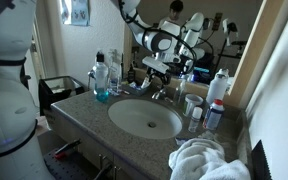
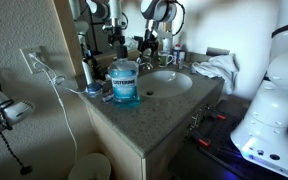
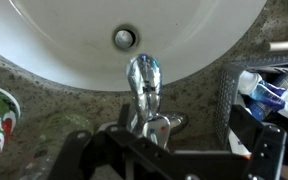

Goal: Open the tap and then close it

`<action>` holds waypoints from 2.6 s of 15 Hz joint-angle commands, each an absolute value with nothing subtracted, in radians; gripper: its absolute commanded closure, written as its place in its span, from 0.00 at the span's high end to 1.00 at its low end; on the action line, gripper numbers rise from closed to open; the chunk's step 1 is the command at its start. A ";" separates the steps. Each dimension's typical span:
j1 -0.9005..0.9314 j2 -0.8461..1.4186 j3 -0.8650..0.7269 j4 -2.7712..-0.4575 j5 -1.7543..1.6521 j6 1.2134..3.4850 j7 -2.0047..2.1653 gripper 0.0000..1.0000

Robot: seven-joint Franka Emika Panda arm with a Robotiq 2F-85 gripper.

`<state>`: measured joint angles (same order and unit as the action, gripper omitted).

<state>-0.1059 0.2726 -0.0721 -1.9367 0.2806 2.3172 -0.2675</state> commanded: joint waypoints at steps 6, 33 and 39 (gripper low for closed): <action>-0.121 0.346 -0.048 -1.879 0.239 2.422 -0.257 1.00; -0.085 0.345 -0.029 -1.812 0.091 2.288 -0.174 0.05; -0.085 0.336 -0.015 -1.771 0.091 2.227 -0.163 0.05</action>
<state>-0.0989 0.4112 -0.0488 -1.7719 0.0792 2.3577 -0.1909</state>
